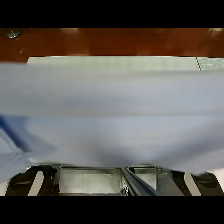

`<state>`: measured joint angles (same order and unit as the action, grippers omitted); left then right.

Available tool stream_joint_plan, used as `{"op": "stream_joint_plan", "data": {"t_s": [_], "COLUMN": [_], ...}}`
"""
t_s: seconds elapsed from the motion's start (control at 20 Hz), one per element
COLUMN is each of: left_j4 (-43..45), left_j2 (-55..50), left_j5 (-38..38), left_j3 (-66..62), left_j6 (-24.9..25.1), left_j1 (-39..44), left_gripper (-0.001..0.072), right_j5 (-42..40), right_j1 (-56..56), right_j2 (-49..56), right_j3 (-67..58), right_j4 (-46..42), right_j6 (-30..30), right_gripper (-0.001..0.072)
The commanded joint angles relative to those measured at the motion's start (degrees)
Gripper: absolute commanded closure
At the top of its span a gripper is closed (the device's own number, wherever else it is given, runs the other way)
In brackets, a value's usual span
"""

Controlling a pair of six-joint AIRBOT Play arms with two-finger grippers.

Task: Fold the shirts.

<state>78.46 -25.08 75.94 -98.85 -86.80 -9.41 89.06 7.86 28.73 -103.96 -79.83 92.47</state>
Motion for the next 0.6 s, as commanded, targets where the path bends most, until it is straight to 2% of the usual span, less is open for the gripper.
{"op": "stream_joint_plan", "data": {"t_s": [0.0,0.15,0.3,0.5,0.55], "left_j4": [4.9,2.8,-4.2,-7.2,-7.1], "left_j2": [-0.2,-3.7,-10.1,-23.9,-27.6], "left_j5": [4.0,0.5,-8.7,-19.8,-22.9], "left_j3": [7.3,18.6,29.2,33.4,33.4], "left_j6": [-3.1,-4.2,-3.7,-3.7,-3.7], "left_j1": [3.4,3.4,3.4,3.7,3.9], "left_gripper": [0.0686,0.0686,0.0686,0.0686,0.0686], "right_j5": [2.5,-3.7,-10.6,-20.8,-25.6], "right_j1": [0.0,0.0,0.0,-0.1,-0.1], "right_j2": [-0.7,-0.7,2.9,16.4,20.9], "right_j3": [7.0,19.7,31.2,36.7,36.7], "right_j4": [-1.0,0.0,-0.4,0.0,0.0], "right_j6": [0.3,-0.2,-0.6,-2.5,-3.5], "right_gripper": [0.0687,0.0688,0.0688,0.0687,0.0688]}}
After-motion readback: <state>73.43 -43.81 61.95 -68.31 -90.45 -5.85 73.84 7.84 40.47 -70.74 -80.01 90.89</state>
